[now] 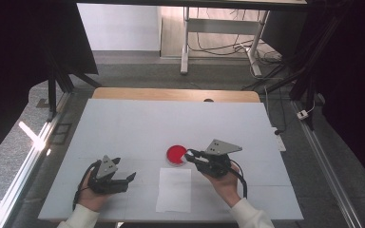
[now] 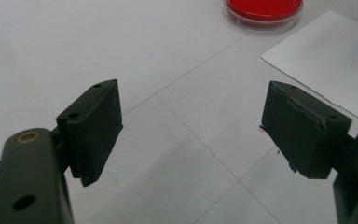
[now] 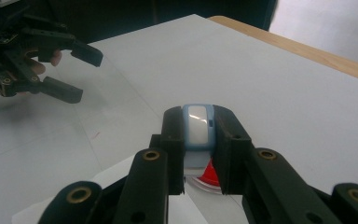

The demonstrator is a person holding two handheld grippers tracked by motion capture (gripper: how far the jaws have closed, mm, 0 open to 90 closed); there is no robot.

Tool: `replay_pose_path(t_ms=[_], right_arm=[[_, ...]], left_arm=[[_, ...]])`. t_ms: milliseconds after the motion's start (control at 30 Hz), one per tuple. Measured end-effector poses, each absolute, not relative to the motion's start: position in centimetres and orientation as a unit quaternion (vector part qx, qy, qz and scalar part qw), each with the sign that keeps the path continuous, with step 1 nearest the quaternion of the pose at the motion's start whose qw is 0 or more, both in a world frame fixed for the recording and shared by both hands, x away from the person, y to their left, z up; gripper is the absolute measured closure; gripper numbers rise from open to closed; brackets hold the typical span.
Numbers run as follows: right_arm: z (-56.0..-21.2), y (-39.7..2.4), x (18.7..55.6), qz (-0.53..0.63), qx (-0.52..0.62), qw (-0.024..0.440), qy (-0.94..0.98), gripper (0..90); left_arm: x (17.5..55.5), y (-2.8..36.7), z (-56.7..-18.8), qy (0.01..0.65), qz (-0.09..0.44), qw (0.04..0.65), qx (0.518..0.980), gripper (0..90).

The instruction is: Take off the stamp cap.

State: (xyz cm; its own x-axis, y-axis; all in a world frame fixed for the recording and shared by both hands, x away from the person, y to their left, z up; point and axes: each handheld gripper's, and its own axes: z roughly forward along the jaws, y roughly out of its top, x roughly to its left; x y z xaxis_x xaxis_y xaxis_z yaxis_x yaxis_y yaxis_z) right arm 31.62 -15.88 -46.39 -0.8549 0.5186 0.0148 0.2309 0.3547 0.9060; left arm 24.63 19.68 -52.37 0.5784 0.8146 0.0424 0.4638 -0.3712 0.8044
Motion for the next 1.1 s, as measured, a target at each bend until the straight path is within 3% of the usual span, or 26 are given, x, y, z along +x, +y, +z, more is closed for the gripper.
replay_pose_path(t_ms=[1100], right_arm=[[-46.6,-15.7,31.9,0.524,0.241,0.143,0.804,74.9]], left_arm=[[25.8,16.1,-49.9,0.371,0.225,0.413,0.801,20.0]])
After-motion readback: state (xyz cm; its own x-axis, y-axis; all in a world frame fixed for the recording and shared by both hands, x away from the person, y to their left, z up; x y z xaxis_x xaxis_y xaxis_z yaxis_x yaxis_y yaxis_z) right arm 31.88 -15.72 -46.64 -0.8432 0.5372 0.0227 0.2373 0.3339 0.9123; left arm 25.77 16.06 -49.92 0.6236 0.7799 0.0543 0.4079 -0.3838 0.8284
